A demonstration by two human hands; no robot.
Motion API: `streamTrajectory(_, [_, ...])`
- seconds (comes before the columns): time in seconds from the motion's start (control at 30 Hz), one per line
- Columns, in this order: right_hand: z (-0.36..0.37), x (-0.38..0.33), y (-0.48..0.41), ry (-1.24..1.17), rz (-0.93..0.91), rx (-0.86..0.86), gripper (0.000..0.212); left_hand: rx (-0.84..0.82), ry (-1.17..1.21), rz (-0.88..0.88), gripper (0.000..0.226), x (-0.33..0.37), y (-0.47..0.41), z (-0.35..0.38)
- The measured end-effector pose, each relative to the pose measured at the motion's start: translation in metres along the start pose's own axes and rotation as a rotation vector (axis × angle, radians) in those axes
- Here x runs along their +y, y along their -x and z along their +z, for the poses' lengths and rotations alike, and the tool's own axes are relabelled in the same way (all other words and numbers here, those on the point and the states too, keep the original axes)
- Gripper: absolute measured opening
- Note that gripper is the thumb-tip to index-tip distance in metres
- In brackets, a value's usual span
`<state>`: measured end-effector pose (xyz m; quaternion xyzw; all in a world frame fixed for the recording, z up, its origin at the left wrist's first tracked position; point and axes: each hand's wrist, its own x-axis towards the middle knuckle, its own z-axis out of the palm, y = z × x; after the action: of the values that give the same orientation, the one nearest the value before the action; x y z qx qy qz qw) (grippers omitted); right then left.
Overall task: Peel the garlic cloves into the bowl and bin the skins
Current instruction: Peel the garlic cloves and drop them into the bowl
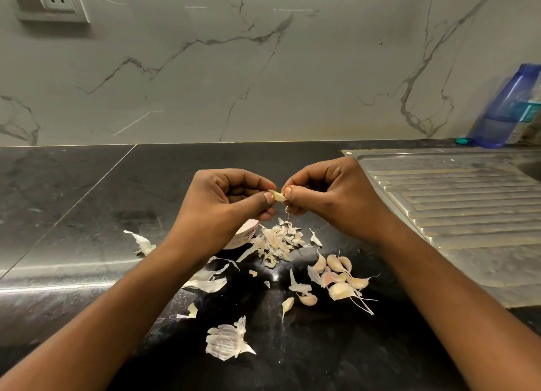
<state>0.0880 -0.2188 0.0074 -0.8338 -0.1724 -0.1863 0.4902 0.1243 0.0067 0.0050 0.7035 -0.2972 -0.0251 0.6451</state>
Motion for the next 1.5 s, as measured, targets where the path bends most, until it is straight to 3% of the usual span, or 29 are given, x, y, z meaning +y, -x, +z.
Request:
streamTrajectory(0.4, [-0.009, 0.0, -0.001, 0.007, 0.013, 0.082, 0.005, 0.127, 0.021, -0.013, 0.015, 0.003, -0.004, -0.007])
streamTrajectory(0.6, [-0.003, 0.002, 0.001, -0.002, 0.021, 0.043, 0.015, 0.113, -0.129, 0.044, 0.01, 0.002, -0.002, -0.002])
streamTrajectory(0.8, [0.002, 0.003, 0.0, 0.091, 0.01, -0.026, 0.01, 0.093, -0.196, 0.058, 0.011, 0.002, -0.001, -0.001])
streamTrajectory(1.13, [0.0, -0.003, 0.0, -0.019, 0.016, -0.009, 0.006, -0.019, 0.128, -0.107, 0.033, 0.012, 0.001, -0.001])
streamTrajectory(1.5, [0.003, -0.008, 0.004, -0.261, 0.047, 0.013, 0.007, -0.061, 0.499, -0.331, 0.024, 0.016, -0.001, -0.004])
